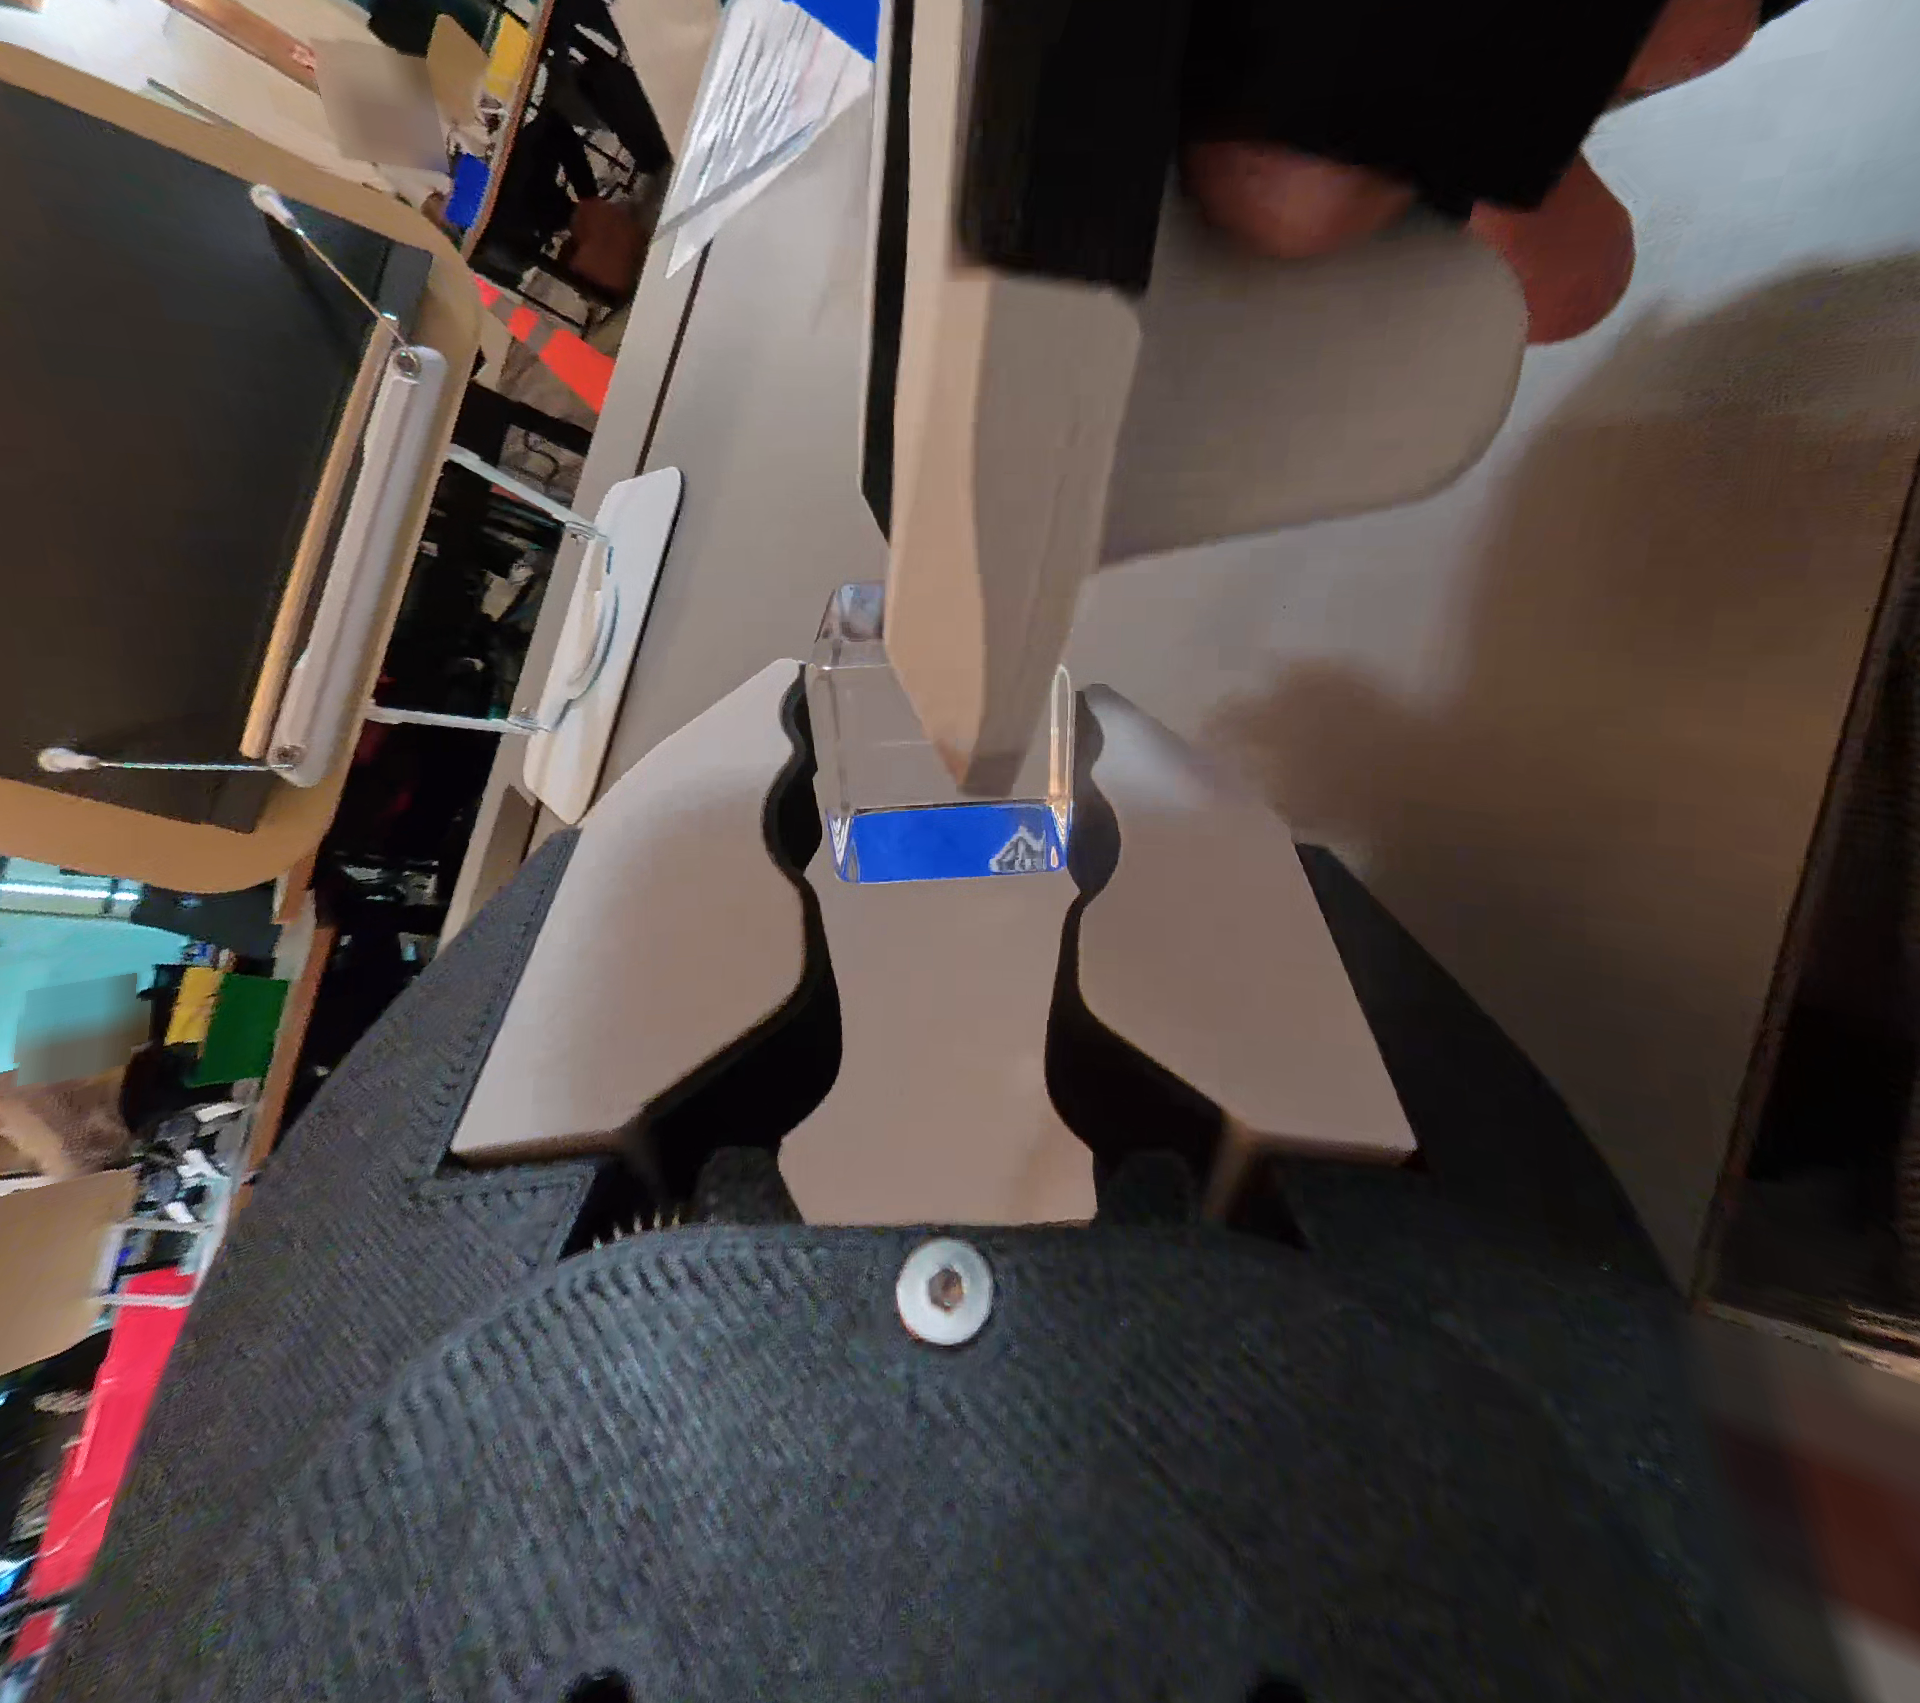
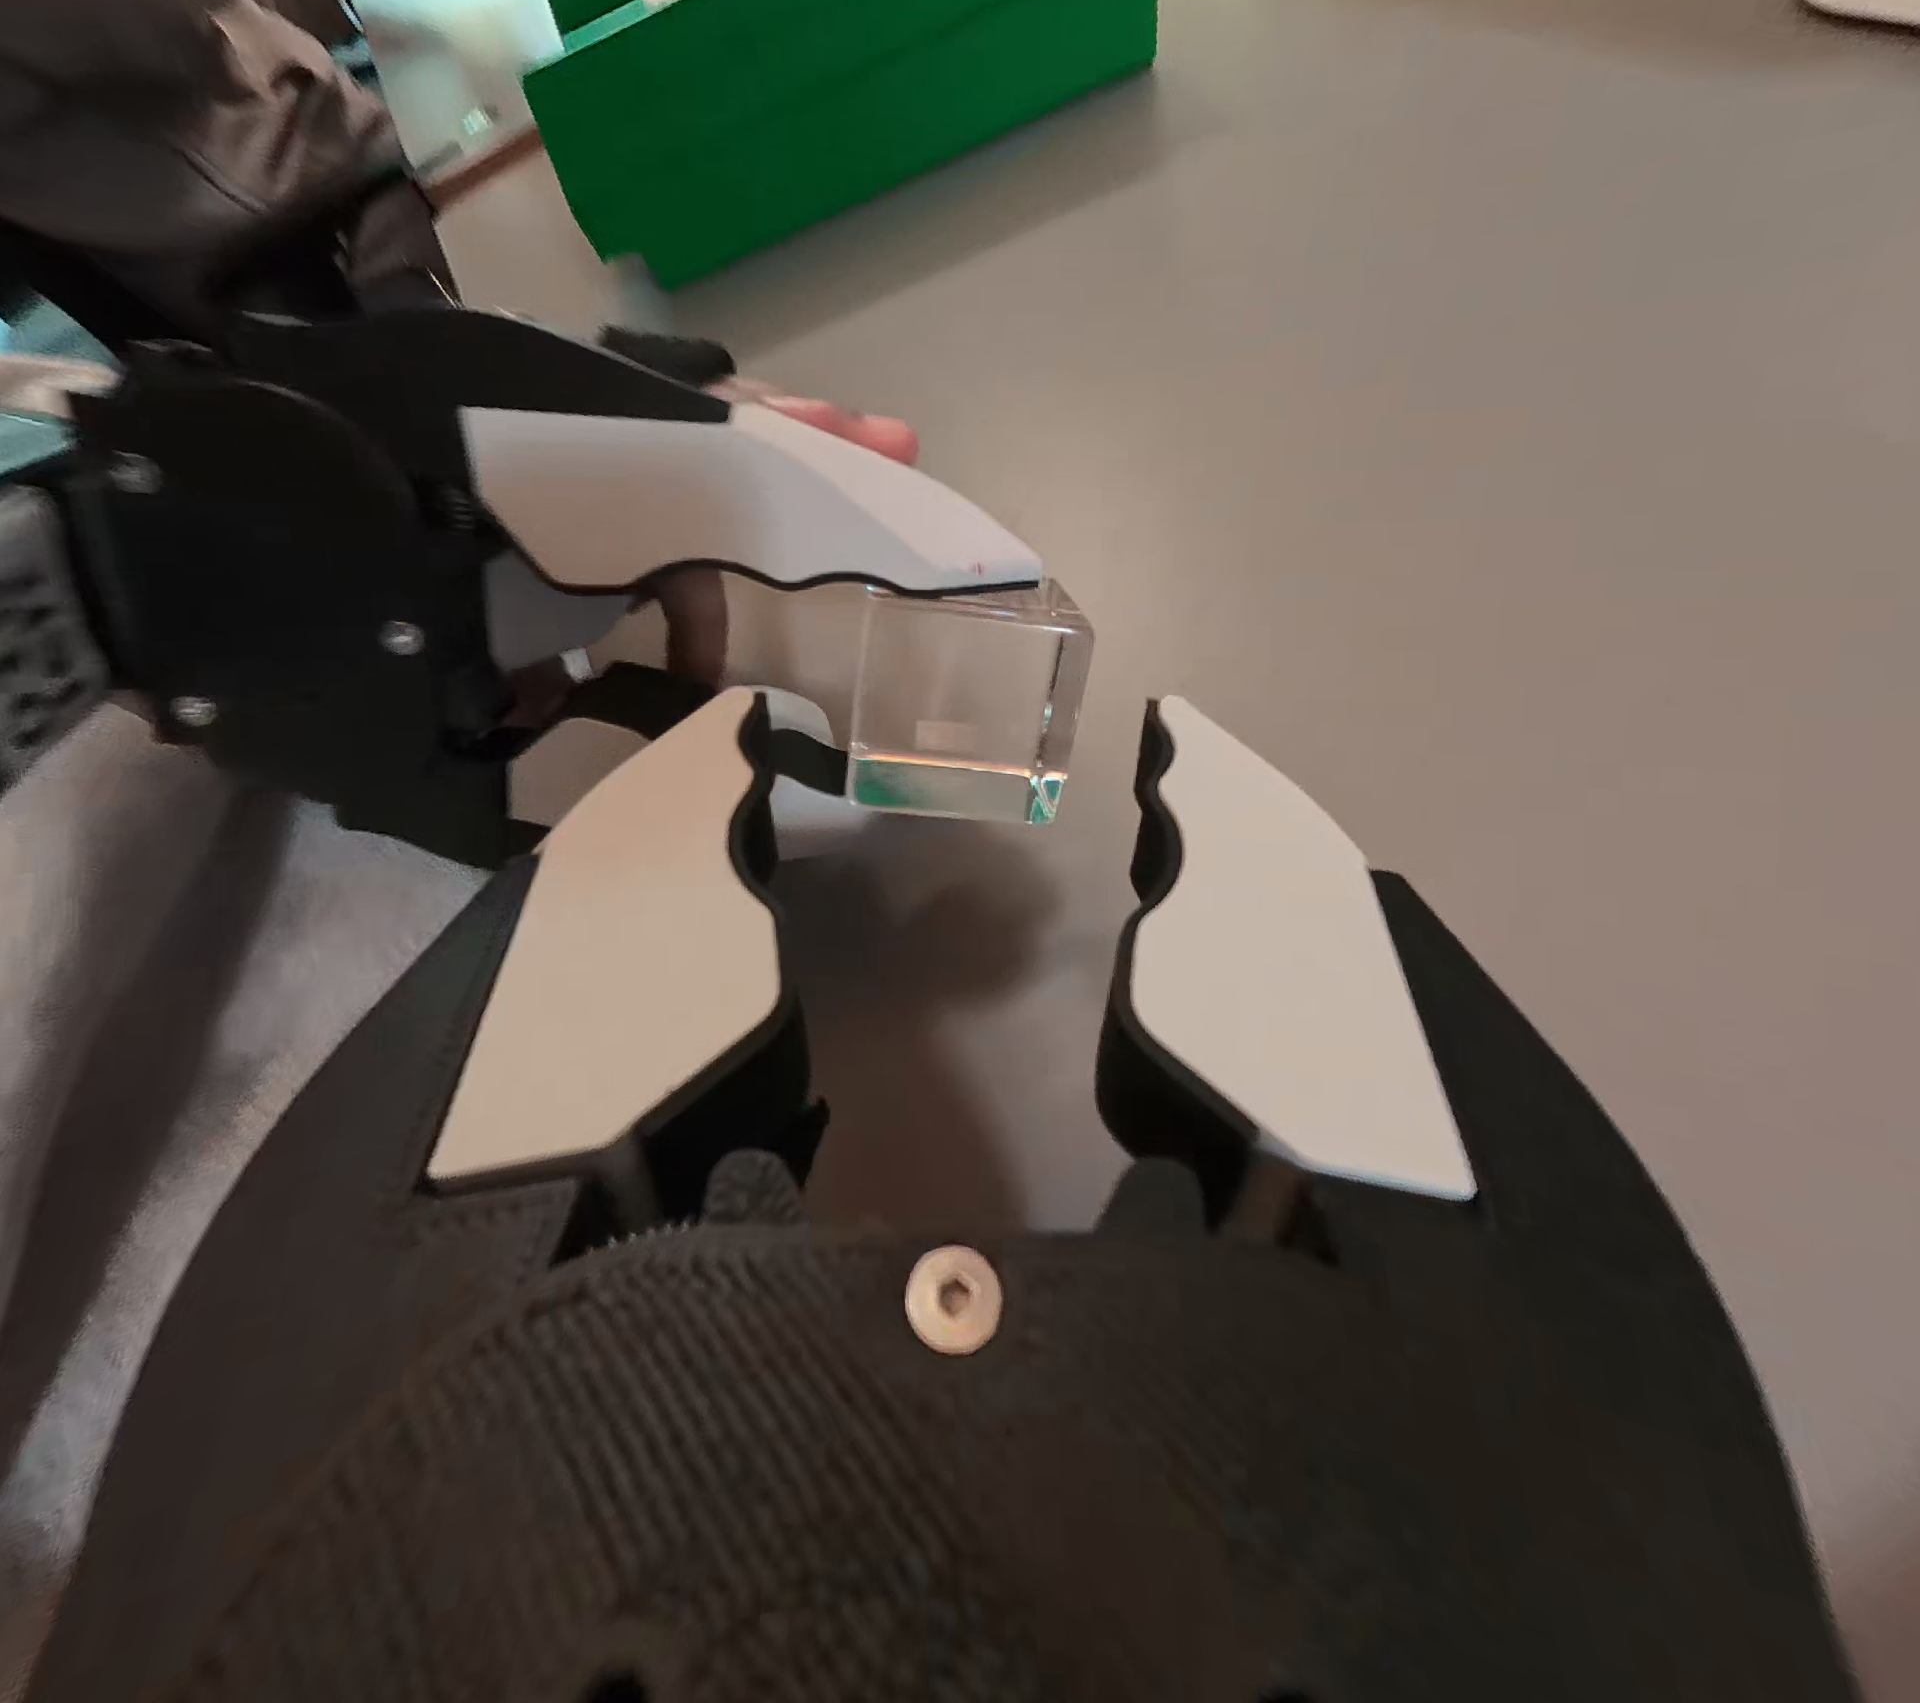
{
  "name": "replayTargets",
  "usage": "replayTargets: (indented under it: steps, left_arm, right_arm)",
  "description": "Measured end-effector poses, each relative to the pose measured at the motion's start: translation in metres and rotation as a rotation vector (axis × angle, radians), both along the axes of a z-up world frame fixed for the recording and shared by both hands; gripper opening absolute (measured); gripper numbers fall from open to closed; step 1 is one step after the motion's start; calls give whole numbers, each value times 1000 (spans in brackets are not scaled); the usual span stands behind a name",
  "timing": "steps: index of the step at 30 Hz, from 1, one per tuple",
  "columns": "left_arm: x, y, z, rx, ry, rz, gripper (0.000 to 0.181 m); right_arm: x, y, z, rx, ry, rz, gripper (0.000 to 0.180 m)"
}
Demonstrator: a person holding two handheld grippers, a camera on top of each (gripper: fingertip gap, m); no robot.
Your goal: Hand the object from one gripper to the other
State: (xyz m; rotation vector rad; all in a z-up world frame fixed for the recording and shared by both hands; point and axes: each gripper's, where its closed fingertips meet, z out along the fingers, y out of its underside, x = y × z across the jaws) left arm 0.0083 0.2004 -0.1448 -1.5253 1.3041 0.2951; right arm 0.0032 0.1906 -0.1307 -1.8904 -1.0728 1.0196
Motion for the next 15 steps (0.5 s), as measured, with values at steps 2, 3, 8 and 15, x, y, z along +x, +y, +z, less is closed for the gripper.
replayTargets:
  steps: [2, 3, 8, 15]
  left_arm:
    - [2, -2, 2, 18, 20, -2, 47]
    - [3, -3, 2, 26, 29, -9, 46]
    - [9, -9, 1, 46, 53, -31, 46]
    - [15, -8, 25, -60, -304, -78, 73]
  right_arm:
    - [-2, -1, -3, 7, -23, 4, 62]
    - [-3, -2, -3, 9, -23, 5, 61]
    - [-2, -4, -5, -22, -23, 28, 46]
    - [12, 9, 8, -77, 99, 37, 45]
